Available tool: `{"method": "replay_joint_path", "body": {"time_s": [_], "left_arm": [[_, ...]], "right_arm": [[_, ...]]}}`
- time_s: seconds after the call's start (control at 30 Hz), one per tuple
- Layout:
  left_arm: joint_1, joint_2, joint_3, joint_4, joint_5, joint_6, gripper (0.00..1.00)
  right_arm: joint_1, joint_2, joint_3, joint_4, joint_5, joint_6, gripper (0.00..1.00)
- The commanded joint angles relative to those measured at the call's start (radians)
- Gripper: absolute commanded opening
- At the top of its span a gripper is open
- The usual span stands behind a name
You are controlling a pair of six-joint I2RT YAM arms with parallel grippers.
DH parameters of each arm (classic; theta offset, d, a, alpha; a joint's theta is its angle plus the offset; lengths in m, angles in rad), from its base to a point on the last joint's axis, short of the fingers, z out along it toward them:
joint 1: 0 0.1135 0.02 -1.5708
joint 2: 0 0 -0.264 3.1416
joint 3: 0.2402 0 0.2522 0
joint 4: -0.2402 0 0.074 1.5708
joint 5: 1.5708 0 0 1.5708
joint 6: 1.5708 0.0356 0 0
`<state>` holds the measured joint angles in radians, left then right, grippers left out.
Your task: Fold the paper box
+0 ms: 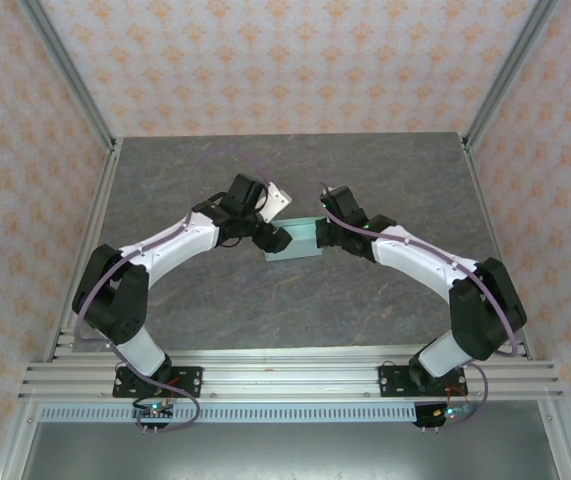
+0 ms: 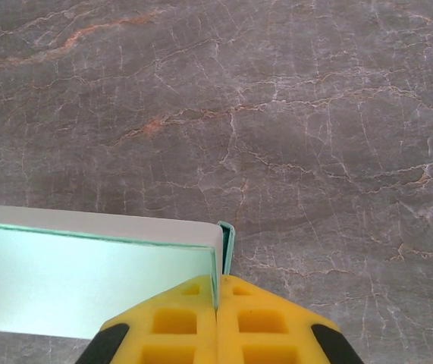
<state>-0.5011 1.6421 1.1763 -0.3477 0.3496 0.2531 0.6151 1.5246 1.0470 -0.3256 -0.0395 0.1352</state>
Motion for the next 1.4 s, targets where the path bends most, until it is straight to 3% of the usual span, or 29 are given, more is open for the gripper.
{"method": "replay_joint_path", "body": {"time_s": [0.0, 0.1, 0.5, 1.0, 1.17, 1.37], "left_arm": [[0.009, -0.056, -0.022, 0.004, -0.095, -0.073, 0.82], [0.008, -0.087, -0.034, -0.025, -0.155, -0.114, 0.74], [-0.017, -0.149, -0.060, -0.082, -0.217, -0.153, 0.38], [-0.027, -0.080, -0.040, -0.060, -0.211, -0.171, 0.15], [-0.037, -0.073, -0.039, -0.028, -0.195, -0.267, 0.06], [-0.072, -0.068, -0.030, 0.006, -0.242, -0.429, 0.07]], "right_arm": [[0.010, -0.011, 0.013, -0.058, 0.017, 0.013, 0.00], [0.009, -0.009, 0.015, -0.060, 0.017, 0.013, 0.00], [0.009, -0.003, 0.025, -0.064, 0.015, 0.012, 0.00], [0.012, -0.002, 0.032, -0.066, 0.010, 0.018, 0.00], [0.027, 0.001, 0.029, -0.058, 0.021, 0.030, 0.00], [0.043, 0.009, 0.022, -0.041, 0.027, 0.046, 0.00]]}}
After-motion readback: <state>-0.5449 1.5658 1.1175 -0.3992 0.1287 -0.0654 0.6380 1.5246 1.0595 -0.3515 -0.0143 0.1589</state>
